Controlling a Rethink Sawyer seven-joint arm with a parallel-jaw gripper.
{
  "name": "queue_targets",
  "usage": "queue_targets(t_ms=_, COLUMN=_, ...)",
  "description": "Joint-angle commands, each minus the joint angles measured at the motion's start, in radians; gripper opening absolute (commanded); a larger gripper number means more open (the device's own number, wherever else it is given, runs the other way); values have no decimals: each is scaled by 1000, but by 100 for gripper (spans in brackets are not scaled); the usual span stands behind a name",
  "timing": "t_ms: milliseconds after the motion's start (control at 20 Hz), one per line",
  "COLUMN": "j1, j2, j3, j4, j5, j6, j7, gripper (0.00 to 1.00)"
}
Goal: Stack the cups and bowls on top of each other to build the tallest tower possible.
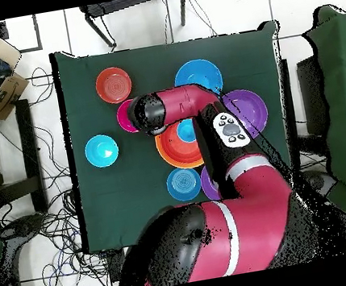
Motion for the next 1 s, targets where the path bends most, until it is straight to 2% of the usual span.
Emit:
queue_targets(t_ms=50, j1=24, j2=21, j3=-23, j4=17, j5=17, j6=-72, j7=170, gripper=100)
queue_targets(t_ms=1000, j1=19, j2=31, j3=-4, j4=12, j5=33, j6=-115, j7=138, gripper=100)
